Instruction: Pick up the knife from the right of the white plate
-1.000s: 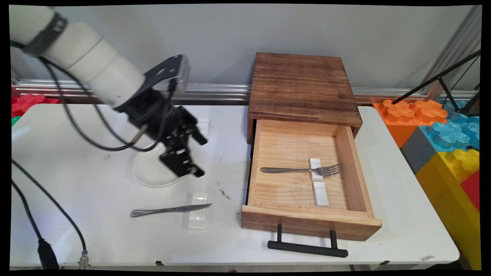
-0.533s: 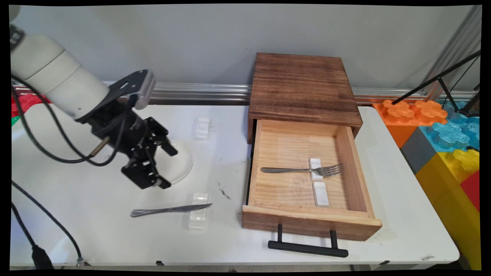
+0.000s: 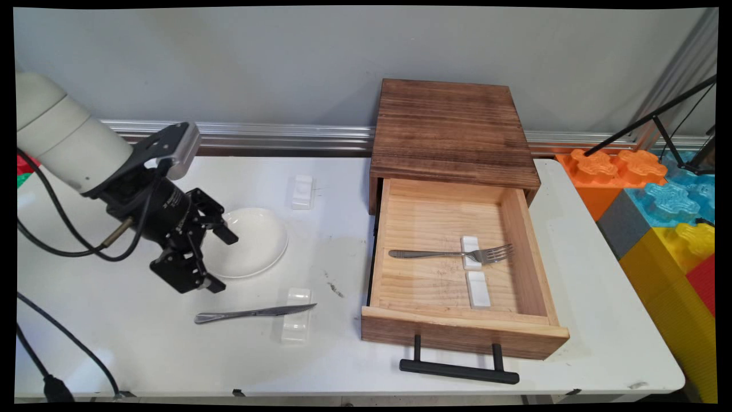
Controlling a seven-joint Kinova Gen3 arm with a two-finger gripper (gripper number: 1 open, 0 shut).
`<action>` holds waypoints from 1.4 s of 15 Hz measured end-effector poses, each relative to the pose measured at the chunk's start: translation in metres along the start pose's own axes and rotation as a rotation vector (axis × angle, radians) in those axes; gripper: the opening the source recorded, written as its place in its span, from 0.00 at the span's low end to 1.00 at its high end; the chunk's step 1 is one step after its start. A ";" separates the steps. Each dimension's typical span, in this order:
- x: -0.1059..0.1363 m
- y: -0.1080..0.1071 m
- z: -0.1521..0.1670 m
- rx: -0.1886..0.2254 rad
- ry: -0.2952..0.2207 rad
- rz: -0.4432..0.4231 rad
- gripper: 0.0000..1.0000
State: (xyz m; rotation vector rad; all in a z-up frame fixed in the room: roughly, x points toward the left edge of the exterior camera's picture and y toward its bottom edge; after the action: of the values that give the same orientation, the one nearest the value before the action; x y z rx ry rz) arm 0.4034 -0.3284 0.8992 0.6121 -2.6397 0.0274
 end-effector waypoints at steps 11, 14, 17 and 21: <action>-0.027 -0.005 0.039 -0.027 -0.055 0.007 1.00; -0.030 -0.002 0.054 -0.029 -0.082 0.004 1.00; -0.031 0.000 0.066 -0.032 -0.096 0.006 1.00; -0.031 0.001 0.078 -0.030 -0.104 0.010 1.00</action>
State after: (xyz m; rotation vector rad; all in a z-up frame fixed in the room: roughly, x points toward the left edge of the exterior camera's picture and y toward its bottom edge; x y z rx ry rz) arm 0.3965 -0.3239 0.8157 0.6056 -2.7376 -0.0425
